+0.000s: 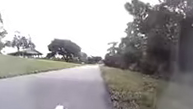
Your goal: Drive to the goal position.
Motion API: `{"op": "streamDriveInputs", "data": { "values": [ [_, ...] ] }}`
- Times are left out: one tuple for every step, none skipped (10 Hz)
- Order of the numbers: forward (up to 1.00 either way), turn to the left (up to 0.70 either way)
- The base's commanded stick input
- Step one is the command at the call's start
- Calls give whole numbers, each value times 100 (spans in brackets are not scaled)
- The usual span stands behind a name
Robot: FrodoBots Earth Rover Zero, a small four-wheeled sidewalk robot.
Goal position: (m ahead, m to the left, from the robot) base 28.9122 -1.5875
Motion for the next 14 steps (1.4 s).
{"op": "streamDriveInputs", "data": {
  "values": [
    [62, 31],
    [62, 31],
    [62, 31],
    [63, 23],
    [64, 3],
    [67, 3],
    [69, 3],
    [69, 3],
    [69, 3],
    [69, 3],
    [69, 3],
    [69, 3],
    [69, 3],
    [69, 3]
  ]
}}
